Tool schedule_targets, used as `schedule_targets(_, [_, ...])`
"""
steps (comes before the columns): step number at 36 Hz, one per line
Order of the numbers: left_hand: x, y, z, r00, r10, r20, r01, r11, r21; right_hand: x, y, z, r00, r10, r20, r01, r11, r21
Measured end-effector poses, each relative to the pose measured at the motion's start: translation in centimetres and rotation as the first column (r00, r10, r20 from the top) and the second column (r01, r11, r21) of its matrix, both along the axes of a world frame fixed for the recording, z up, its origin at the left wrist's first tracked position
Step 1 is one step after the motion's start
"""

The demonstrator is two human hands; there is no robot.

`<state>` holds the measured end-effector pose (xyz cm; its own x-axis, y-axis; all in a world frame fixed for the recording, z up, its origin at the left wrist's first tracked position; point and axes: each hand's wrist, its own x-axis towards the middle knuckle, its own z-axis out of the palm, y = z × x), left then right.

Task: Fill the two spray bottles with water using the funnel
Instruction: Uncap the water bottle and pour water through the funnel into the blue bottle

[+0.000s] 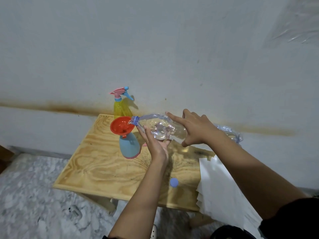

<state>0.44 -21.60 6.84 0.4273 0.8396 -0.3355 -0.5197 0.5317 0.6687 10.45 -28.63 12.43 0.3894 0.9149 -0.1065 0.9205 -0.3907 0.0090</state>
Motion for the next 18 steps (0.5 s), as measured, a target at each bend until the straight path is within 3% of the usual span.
schedule_targets(18, [0.5,0.1,-1.3,1.0,-0.024,-0.008,0.024,1.0,-0.005,0.3,-0.2,-0.5,1.0,-0.011,-0.009,0.011,1.0,0.004])
